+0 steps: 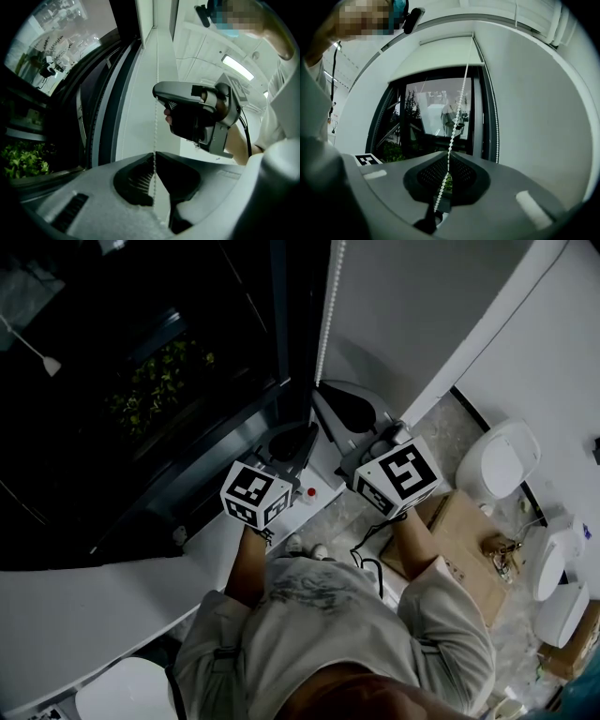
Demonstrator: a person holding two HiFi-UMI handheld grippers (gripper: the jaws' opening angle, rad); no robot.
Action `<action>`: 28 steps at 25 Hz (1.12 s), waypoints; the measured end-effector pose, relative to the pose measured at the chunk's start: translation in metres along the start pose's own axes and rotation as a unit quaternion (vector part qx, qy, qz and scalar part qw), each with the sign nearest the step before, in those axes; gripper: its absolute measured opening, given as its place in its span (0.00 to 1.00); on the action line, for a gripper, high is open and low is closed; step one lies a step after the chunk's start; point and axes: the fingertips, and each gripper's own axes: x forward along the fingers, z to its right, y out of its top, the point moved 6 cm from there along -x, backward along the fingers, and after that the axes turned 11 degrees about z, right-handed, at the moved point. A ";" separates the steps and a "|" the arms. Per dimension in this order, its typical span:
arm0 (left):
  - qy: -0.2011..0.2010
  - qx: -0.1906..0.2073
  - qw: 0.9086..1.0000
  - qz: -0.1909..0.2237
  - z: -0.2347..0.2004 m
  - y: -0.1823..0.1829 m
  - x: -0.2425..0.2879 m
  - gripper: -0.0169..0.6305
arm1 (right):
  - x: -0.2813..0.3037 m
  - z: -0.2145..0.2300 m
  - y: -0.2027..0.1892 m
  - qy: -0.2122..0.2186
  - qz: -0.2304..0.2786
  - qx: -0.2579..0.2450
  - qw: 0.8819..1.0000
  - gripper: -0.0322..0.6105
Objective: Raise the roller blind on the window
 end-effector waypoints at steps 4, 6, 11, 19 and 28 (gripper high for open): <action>-0.001 0.000 1.000 -0.010 -0.001 -0.007 0.001 0.06 | -0.003 0.002 -0.007 -0.011 -0.007 -0.012 1.000 0.07; 0.001 -0.003 1.000 -0.017 -0.002 -0.014 0.001 0.06 | -0.004 0.002 -0.014 -0.016 -0.017 -0.025 0.999 0.07; 0.006 -0.012 1.000 -0.028 -0.006 -0.029 0.002 0.06 | -0.007 0.002 -0.028 -0.022 -0.027 -0.028 0.999 0.07; 0.014 -0.024 0.998 -0.054 -0.010 -0.054 0.000 0.06 | -0.013 0.000 -0.054 -0.027 -0.053 -0.036 0.998 0.07; 0.021 -0.040 0.996 -0.083 -0.015 -0.085 -0.001 0.06 | -0.019 -0.003 -0.082 -0.029 -0.084 -0.032 0.996 0.07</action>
